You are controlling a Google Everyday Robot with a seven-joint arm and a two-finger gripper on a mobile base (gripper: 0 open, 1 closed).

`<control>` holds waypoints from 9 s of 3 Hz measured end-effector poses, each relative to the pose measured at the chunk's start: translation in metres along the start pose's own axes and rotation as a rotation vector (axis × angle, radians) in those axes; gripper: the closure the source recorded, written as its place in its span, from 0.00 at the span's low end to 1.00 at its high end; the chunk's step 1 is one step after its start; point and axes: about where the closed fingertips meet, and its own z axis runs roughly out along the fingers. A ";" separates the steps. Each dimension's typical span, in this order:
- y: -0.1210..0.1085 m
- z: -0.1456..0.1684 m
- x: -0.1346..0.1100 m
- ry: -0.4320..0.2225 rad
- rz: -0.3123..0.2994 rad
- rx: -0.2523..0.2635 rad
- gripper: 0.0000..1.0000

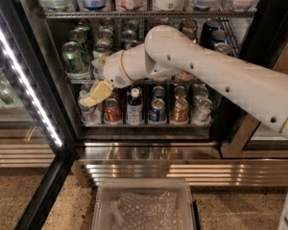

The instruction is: Pick green can from middle shelf of fridge

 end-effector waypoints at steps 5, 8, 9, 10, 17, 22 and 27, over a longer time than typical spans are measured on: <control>0.019 0.005 -0.001 -0.034 0.065 0.112 0.08; -0.013 0.038 -0.015 -0.082 0.040 0.108 0.09; -0.026 0.044 -0.006 -0.056 0.050 0.142 0.08; -0.038 0.049 0.000 -0.033 0.055 0.170 0.08; -0.063 0.100 -0.032 -0.092 0.033 0.147 0.36; -0.059 0.093 -0.055 -0.117 -0.077 0.165 1.00; -0.030 -0.096 -0.045 -0.082 0.072 0.235 1.00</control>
Offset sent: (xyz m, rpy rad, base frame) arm -0.0220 -0.0017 -0.0399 -0.1038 -0.0606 -0.1609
